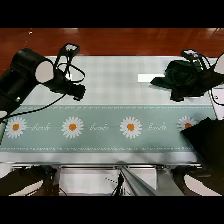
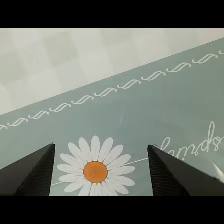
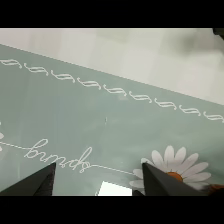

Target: Fold the shirts.

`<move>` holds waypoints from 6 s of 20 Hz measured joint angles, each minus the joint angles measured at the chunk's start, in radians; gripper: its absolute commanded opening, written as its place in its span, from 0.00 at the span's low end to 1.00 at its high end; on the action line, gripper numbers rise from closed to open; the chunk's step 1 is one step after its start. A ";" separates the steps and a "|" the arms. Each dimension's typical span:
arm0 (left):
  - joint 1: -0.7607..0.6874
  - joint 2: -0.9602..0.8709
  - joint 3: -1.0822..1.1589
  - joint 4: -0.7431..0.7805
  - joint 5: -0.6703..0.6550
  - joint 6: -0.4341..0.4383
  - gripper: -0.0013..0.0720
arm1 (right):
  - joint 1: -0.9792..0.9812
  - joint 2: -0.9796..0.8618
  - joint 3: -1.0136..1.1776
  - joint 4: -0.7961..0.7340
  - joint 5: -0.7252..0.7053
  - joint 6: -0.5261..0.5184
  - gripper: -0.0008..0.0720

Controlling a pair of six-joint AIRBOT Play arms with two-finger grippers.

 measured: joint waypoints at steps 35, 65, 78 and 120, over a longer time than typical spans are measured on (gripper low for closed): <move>0.009 -0.015 0.000 0.000 0.268 0.019 1.00 | -0.299 -0.264 0.055 -0.246 -0.724 0.457 0.86; 0.010 0.119 0.264 -0.109 0.056 0.006 1.00 | -0.008 0.198 0.061 0.394 -0.709 -0.012 0.07; 0.010 0.240 0.336 -0.113 -0.250 0.007 1.00 | 0.509 0.164 -0.127 0.331 -0.425 0.055 0.07; -0.198 -0.018 -0.792 -1.266 0.750 0.363 0.05 | -0.207 0.077 -0.419 0.463 -0.204 -0.167 0.78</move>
